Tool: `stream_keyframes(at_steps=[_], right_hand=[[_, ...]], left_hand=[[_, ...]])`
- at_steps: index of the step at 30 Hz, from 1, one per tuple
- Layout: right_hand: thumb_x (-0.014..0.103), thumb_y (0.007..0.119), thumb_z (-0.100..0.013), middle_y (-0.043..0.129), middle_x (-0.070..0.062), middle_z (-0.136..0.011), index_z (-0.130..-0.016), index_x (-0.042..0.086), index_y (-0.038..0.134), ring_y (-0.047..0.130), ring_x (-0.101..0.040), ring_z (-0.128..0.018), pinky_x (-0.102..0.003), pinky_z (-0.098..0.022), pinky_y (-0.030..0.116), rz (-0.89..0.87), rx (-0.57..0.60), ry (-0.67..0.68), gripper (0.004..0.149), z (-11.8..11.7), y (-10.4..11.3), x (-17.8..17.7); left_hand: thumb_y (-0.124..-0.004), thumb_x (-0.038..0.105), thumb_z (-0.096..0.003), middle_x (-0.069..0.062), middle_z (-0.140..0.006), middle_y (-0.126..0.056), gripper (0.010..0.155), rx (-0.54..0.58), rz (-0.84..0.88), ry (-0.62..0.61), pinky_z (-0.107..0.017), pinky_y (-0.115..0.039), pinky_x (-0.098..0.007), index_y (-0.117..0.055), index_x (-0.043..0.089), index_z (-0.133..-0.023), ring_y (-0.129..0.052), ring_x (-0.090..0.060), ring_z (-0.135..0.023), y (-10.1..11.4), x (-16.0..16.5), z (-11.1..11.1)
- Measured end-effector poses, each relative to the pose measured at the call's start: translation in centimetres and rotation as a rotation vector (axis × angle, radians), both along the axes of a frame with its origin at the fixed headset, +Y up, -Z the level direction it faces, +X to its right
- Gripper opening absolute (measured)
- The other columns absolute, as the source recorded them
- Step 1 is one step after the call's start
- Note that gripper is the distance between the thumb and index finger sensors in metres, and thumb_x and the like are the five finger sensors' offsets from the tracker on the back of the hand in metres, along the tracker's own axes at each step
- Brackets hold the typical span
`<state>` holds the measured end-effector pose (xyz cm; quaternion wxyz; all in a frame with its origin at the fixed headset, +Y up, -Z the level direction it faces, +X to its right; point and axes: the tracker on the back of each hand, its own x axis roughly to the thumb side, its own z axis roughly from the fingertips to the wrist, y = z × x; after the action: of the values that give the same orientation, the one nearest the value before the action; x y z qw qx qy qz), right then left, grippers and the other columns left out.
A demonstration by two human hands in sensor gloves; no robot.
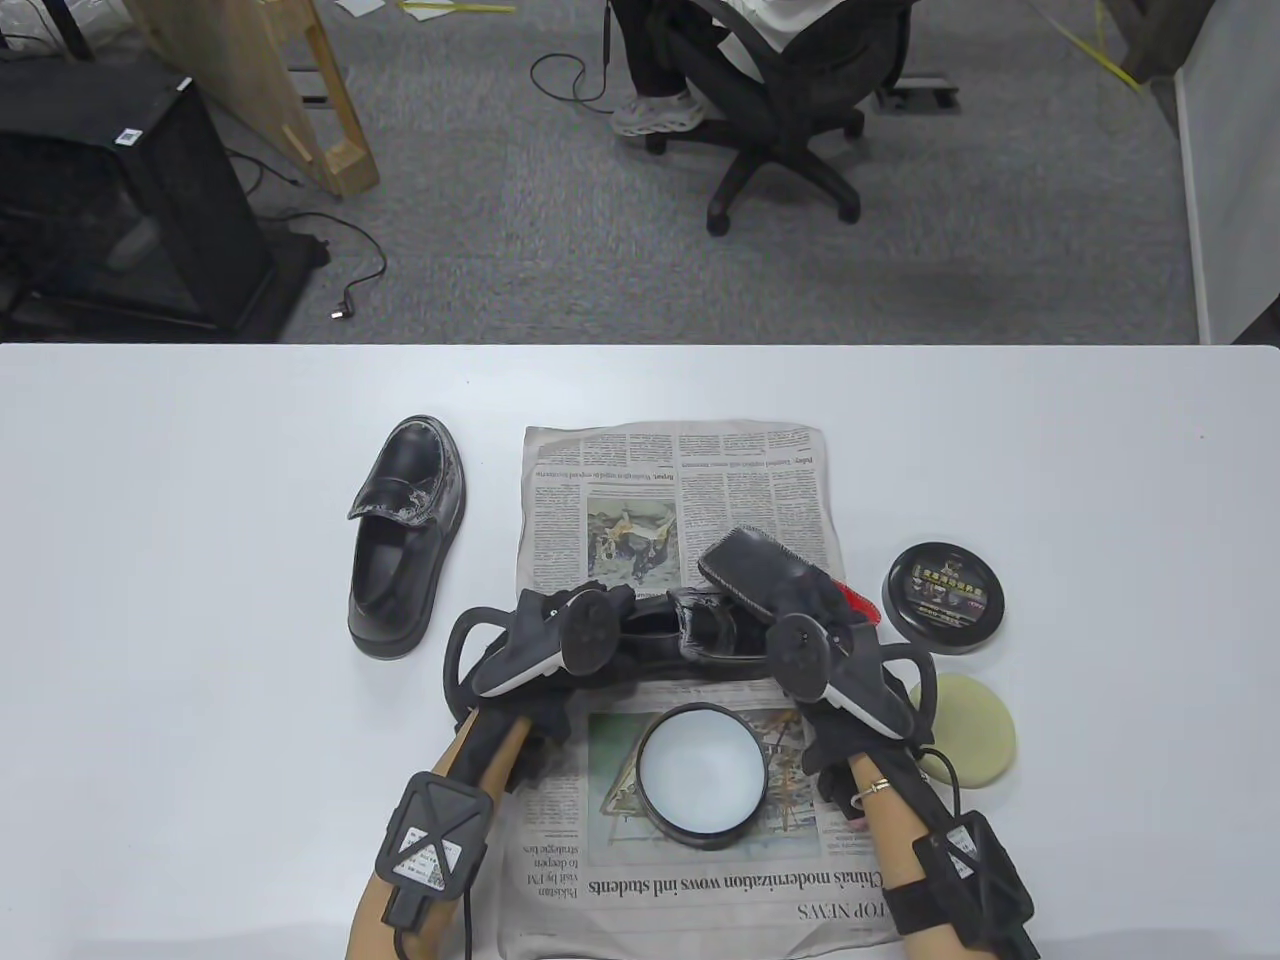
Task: Dip and apply leather care cream with polishing sponge on shoes
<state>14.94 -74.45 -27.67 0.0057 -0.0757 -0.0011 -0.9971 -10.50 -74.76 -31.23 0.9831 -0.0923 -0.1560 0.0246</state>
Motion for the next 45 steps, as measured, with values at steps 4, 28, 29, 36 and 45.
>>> stream_keyframes(at_steps=[4,28,29,36,45], right_hand=[[0.032,0.052,-0.064,0.061,-0.019,-0.11,-0.111,0.01,0.053,0.069,-0.045,-0.097,-0.052,-0.068,0.064,0.136,0.067,0.089,0.051,2.5,0.6,-1.2],[0.035,0.049,-0.065,0.051,-0.013,-0.115,-0.112,0.017,0.048,0.057,-0.043,-0.104,-0.053,-0.072,0.056,-0.003,-0.056,-0.051,0.051,-0.5,0.3,0.5],[0.035,0.05,-0.065,0.053,-0.014,-0.114,-0.112,0.016,0.049,0.062,-0.042,-0.102,-0.051,-0.071,0.06,0.036,-0.033,-0.037,0.051,0.1,0.3,0.4],[0.033,0.052,-0.064,0.065,-0.02,-0.107,-0.109,0.01,0.057,0.076,-0.042,-0.093,-0.048,-0.067,0.07,0.036,0.073,0.15,0.051,3.8,1.2,-3.2],[0.035,0.049,-0.065,0.062,-0.014,-0.114,-0.111,0.017,0.053,0.068,-0.047,-0.1,-0.058,-0.07,0.061,-0.195,-0.04,0.186,0.05,0.3,3.1,-6.4]], left_hand=[[-0.079,0.058,-0.0433,-0.006,-0.118,-0.071,0.077,-0.01,0.014,0.001,-0.07,-0.074,-0.053,-0.055,0.033,-0.112,-0.077,-0.036,-0.102,0.0,0.0,0.0],[-0.082,0.057,-0.0412,-0.006,-0.117,-0.073,0.078,-0.031,0.056,0.02,-0.07,-0.075,-0.051,-0.057,0.034,-0.111,-0.078,-0.035,-0.101,0.0,-0.3,-0.2],[-0.082,0.057,-0.0413,-0.006,-0.117,-0.072,0.078,-0.032,0.059,0.023,-0.07,-0.075,-0.051,-0.057,0.034,-0.111,-0.078,-0.035,-0.101,0.0,-0.3,-0.3],[-0.083,0.057,-0.0394,-0.005,-0.118,-0.072,0.078,-0.029,0.052,0.013,-0.071,-0.073,-0.053,-0.058,0.034,-0.11,-0.076,-0.035,-0.102,-0.1,-0.2,-0.3],[-0.086,0.055,-0.0378,-0.003,-0.119,-0.07,0.08,-0.032,0.034,0.002,-0.073,-0.072,-0.054,-0.057,0.036,-0.11,-0.075,-0.033,-0.104,0.0,-0.1,-0.3]])
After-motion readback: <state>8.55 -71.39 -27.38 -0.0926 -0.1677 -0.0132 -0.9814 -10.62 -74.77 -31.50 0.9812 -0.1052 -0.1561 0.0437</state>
